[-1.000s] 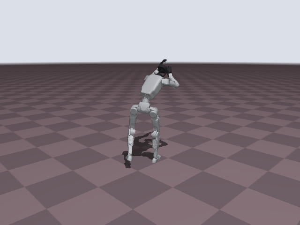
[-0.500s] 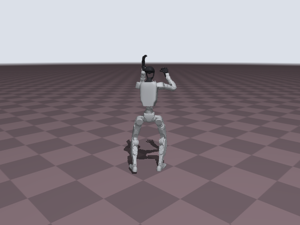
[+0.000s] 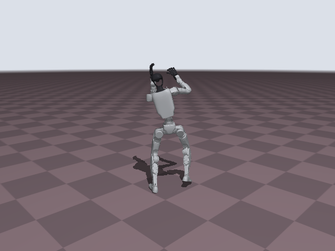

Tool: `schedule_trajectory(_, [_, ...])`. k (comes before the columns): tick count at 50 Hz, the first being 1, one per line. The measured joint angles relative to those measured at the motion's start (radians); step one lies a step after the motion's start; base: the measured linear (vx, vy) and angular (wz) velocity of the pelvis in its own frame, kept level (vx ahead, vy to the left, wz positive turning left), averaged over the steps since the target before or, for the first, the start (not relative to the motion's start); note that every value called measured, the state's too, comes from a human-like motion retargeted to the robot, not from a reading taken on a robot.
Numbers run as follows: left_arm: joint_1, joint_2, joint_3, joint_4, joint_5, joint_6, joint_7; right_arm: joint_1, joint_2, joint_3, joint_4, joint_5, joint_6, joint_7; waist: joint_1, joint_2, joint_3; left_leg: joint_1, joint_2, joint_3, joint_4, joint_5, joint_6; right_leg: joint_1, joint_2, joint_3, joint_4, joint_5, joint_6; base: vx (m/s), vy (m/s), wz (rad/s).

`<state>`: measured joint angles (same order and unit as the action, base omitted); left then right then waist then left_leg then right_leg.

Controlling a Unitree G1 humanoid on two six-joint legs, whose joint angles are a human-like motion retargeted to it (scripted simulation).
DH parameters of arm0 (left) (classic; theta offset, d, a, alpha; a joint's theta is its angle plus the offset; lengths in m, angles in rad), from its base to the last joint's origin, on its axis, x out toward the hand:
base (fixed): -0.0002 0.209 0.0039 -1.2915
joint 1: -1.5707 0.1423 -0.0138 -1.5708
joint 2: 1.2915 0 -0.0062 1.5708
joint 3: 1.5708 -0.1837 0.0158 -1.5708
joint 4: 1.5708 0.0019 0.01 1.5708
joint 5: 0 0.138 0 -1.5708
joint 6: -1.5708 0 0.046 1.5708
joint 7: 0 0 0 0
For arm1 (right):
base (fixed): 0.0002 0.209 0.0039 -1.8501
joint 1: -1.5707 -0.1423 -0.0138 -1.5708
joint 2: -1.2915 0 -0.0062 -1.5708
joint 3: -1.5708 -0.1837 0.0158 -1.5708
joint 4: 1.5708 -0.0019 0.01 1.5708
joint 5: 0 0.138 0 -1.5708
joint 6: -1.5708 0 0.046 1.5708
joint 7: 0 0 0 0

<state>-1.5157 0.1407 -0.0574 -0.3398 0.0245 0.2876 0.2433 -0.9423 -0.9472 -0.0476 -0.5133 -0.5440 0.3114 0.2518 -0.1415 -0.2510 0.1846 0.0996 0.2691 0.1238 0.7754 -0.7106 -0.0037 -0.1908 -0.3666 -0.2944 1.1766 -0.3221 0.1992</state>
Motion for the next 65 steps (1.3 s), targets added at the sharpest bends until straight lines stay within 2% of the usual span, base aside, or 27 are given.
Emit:
schedule_trajectory(5, [0.175, -0.029, 0.053, -0.266, 0.007, -0.060, -0.021, 0.082, 0.009, -0.083, -0.088, -0.035, -0.013, -0.115, 0.029, 0.009, 0.136, 0.003, -0.002, -0.006, 0.003, -0.016, -0.039, -0.105, -0.144, -0.003, -0.017, 0.028, 0.059, -0.03, -0.08, 0.09])
schedule_trajectory(8, [0.205, -0.037, 0.020, -0.290, -0.017, -0.063, -0.027, 0.078, 0.013, -0.091, -0.066, -0.051, 0.019, -0.204, 0.043, 0.050, 0.226, 0.002, -0.007, 0.017, 0.008, -0.023, -0.045, -0.164, -0.247, -0.043, -0.155, 0.045, 0.063, 0.00, -0.12, -0.34])
schedule_trajectory(10, [0.202, -0.021, -0.008, -0.261, -0.005, -0.076, -0.007, 0.058, 0.023, -0.087, -0.049, -0.042, 0.026, -0.301, 0.035, 0.088, 0.283, -0.002, -0.008, 0.040, 0.013, -0.027, -0.048, -0.203, -0.287, -0.064, -0.300, 0.061, 0.063, 0.05, -0.15, -0.53])
schedule_trajectory(11, [0.215, -0.011, -0.019, -0.238, 0.004, -0.089, 0.002, 0.054, 0.034, -0.073, -0.042, -0.034, 0.019, -0.349, 0.009, 0.108, 0.290, -0.012, -0.015, 0.051, 0.016, -0.030, -0.043, -0.226, -0.298, -0.062, -0.393, 0.079, 0.059, 0.13, -0.16, -0.57])
schedule_trajectory(15, [0.257, 0.040, -0.048, -0.142, 0.014, -0.135, 0.060, 0.047, 0.086, 0.016, -0.001, -0.004, -0.013, -0.526, -0.143, 0.182, 0.292, -0.028, -0.020, 0.103, 0.037, -0.043, -0.024, -0.290, -0.268, 0.006, -0.786, 0.238, 0.063, 0.20, -0.30, -0.72])
schedule_trajectory(17, [0.183, 0.111, -0.079, -0.055, 0.019, -0.116, 0.110, 0.051, 0.081, 0.071, 0.025, 0.019, -0.023, -0.567, -0.223, 0.245, 0.297, -0.018, 0.028, 0.138, 0.033, -0.036, -0.047, -0.312, -0.180, 0.059, -0.925, 0.359, 0.063, 0.21, -0.58, -1.04])
schedule_trajectory(20, [-0.131, 0.380, -0.208, 0.317, 0.057, -0.060, 0.235, -0.009, 0.011, 0.172, 0.063, 0.089, -0.060, -0.599, -0.359, 0.364, 0.308, 0.002, 0.073, 0.188, -0.008, -0.008, -0.063, -0.362, -0.079, 0.125, -1.014, 0.518, 0.063, 0.30, -0.53, -0.85])
schedule_trajectory(22, [-0.461, 0.594, -0.498, 0.825, -0.028, -0.056, 0.348, -0.114, -0.004, 0.292, 0.097, 0.145, -0.087, -0.645, -0.472, 0.451, 0.309, -0.009, 0.068, 0.214, -0.064, 0.023, -0.050, -0.425, -0.062, 0.139, -1.005, 0.569, 0.063, 0.43, -0.30, -0.44])
schedule_trajectory(23, [-0.600, 0.667, -0.679, 1.079, -0.092, -0.056, 0.341, -0.153, 0.006, 0.346, 0.108, 0.156, -0.096, -0.661, -0.526, 0.496, 0.309, -0.013, 0.063, 0.228, -0.098, 0.041, -0.042, -0.457, -0.060, 0.138, -0.988, 0.574, 0.063, 0.49, -0.19, -0.29])
schedule_trajectory(25, [-0.794, 0.738, -0.977, 1.492, -0.169, -0.038, 0.159, -0.189, 0.062, 0.405, 0.110, 0.183, -0.112, -0.685, -0.616, 0.561, 0.311, -0.022, 0.051, 0.254, -0.178, 0.089, -0.033, -0.524, -0.064, 0.128, -0.940, 0.549, 0.063, 0.50, -0.17, -0.20])
schedule_trajectory(27, [-0.884, 0.769, -1.090, 1.644, -0.174, -0.042, -0.020, -0.196, 0.141, 0.402, 0.084, 0.212, -0.142, -0.698, -0.657, 0.592, 0.316, -0.027, 0.050, 0.267, -0.247, 0.153, -0.030, -0.574, -0.064, 0.106, -0.887, 0.489, 0.063, 0.49, -0.22, -0.14])
schedule_trajectory(28, [-0.912, 0.783, -1.104, 1.636, -0.176, -0.051, -0.031, -0.214, 0.181, 0.396, 0.068, 0.213, -0.151, -0.719, -0.660, 0.599, 0.319, -0.029, 0.054, 0.267, -0.273, 0.190, -0.028, -0.587, -0.061, 0.093, -0.865, 0.458, 0.063, 0.46, -0.27, -0.05])
schedule_trajectory(30, [-0.936, 0.820, -1.074, 1.458, -0.190, -0.098, 0.098, -0.323, 0.282, 0.401, 0.045, 0.167, -0.145, -0.815, -0.643, 0.586, 0.323, -0.040, 0.053, 0.250, -0.309, 0.276, -0.023, -0.609, -0.066, 0.081, -0.818, 0.393, 0.063, 0.43, -0.33, 0.12])
schedule_trajectory(32, [-0.795, 0.852, -0.899, 1.085, -0.170, -0.162, 0.306, -0.580, 0.402, 0.483, 0.115, 0.039, -0.086, -0.916, -0.595, 0.543, 0.323, -0.061, 0.051, 0.223, -0.309, 0.373, -0.025, -0.611, -0.070, 0.080, -0.781, 0.341, 0.062, 0.35, -0.43, 0.33])
schedule_trajectory(33, [-0.666, 0.844, -0.765, 0.888, -0.137, -0.193, 0.370, -0.736, 0.452, 0.546, 0.196, -0.033, -0.049, -0.933, -0.559, 0.521, 0.323, -0.075, 0.056, 0.212, -0.300, 0.425, -0.029, -0.604, -0.068, 0.079, -0.768, 0.321, 0.059, 0.28, -0.51, 0.41])
schedule_trajectory(35, [-0.335, 0.743, -0.469, 0.535, -0.082, -0.275, 0.409, -1.009, 0.488, 0.686, 0.426, -0.125, 0.002, -0.910, -0.459, 0.475, 0.323, -0.108, 0.072, 0.205, -0.272, 0.531, -0.034, -0.582, -0.062, 0.071, -0.747, 0.285, 0.053, 0.21, -0.57, 0.47])
schedule_trajectory(37, [0.037, 0.507, -0.293, 0.250, -0.065, -0.333, 0.354, -1.161, 0.345, 0.823, 0.706, -0.075, 0.061, -0.873, -0.299, 0.407, 0.316, -0.129, 0.102, 0.219, -0.237, 0.620, -0.044, -0.539, -0.051, 0.056, -0.723, 0.250, 0.061, 0.15, -0.59, 0.49])
schedule_trajectory(40, [0.503, 0.336, -0.220, 0.001, -0.105, -0.417, 0.249, -1.512, 0.171, 1.195, 1.287, 0.199, -0.019, -0.675, -0.122, 0.307, 0.324, -0.222, 0.123, 0.248, -0.192, 0.717, -0.009, -0.536, -0.048, 0.038, -0.697, 0.235, 0.026, 0.14, -0.57, 0.54])
schedule_trajectory(42, [0.739, 0.275, -0.261, -0.064, -0.166, -0.460, 0.208, -1.673, 0.165, 1.381, 1.586, 0.339, -0.078, -0.514, -0.030, 0.266, 0.331, -0.315, 0.128, 0.247, -0.179, 0.744, -0.007, -0.558, -0.039, 0.013, -0.693, 0.231, 0.002, 0.10, -0.57, 0.60])
schedule_trajectory(43, [0.845, 0.256, -0.286, -0.079, -0.188, -0.481, 0.207, -1.717, 0.159, 1.430, 1.661, 0.389, -0.090, -0.500, 0.007, 0.252, 0.334, -0.364, 0.128, 0.240, -0.178, 0.752, -0.012, -0.571, -0.031, -0.002, -0.695, 0.229, -0.009, 0.07, -0.56, 0.62])
schedule_trajectory(45, [1.061, 0.263, -0.303, -0.093, -0.211, -0.525, 0.224, -1.738, 0.117, 1.448, 1.657, 0.450, -0.104, -0.651, 0.048, 0.218, 0.335, -0.457, 0.124, 0.217, -0.184, 0.757, -0.029, -0.593, -0.010, -0.035, -0.707, 0.224, -0.035, 0.04, -0.55, 0.62])
schedule_trajectory(48, [1.326, 0.251, -0.297, -0.111, -0.210, -0.546, 0.226, -1.678, -0.003, 1.448, 1.306, 0.381, -0.076, -0.910, 0.091, 0.230, 0.335, -0.574, 0.092, 0.149, -0.225, 0.723, -0.070, -0.613, 0.026, -0.093, -0.739, 0.214, -0.065, 0.02, -0.52, 0.70])
schedule_trajectory(50, [1.441, 0.237, -0.300, -0.120, -0.199, -0.537, 0.215, -1.568, -0.092, 1.421, 1.020, 0.299, -0.048, -0.938, 0.121, 0.256, 0.335, -0.631, 0.055, 0.086, -0.259, 0.673, -0.103, -0.614, 0.051, -0.136, -0.769, 0.208, -0.075, 0.01, -0.48, 0.80])
schedule_trajectory(52, [1.498, 0.242, -0.285, -0.124, -0.182, -0.533, 0.223, -1.367, -0.173, 1.336, 0.775, 0.250, -0.062, -0.927, 0.139, 0.272, 0.335, -0.668, 0.011, 0.043, -0.279, 0.613, -0.119, -0.603, 0.071, -0.183, -0.807, 0.204, -0.077, 0.01, -0.45, 0.98])
schedule_trajectory(55, [1.514, 0.248, -0.240, -0.128, -0.142, -0.540, 0.249, -0.979, -0.241, 1.141, 0.514, 0.205, -0.137, -0.908, 0.149, 0.295, 0.335, -0.704, -0.046, 0.066, -0.268, 0.534, -0.098, -0.573, 0.085, -0.260, -0.868, 0.199, -0.075, 0.00, -0.42, 1.31])
schedule_trajectory(60, [1.455, 0.194, -0.148, -0.162, -0.042, -0.554, 0.298, -0.399, -0.177, 0.817, 0.304, 0.117, -0.241, -0.896, 0.148, 0.321, 0.335, -0.715, -0.156, 0.191, -0.186, 0.411, -0.027, -0.500, 0.092, -0.396, -0.980, 0.205, -0.056, -0.02, -0.34, 1.55])
schedule_trajectory(65, [1.401, 0.051, -0.141, -0.229, 0.010, -0.569, 0.366, -0.097, -0.083, 0.621, 0.184, 0.078, -0.292, -0.911, 0.156, 0.339, 0.335, -0.676, -0.327, 0.122, -0.155, 0.327, -0.019, -0.415, 0.119, -0.516, -1.075, 0.223, -0.026, -0.05, -0.25, 1.26])
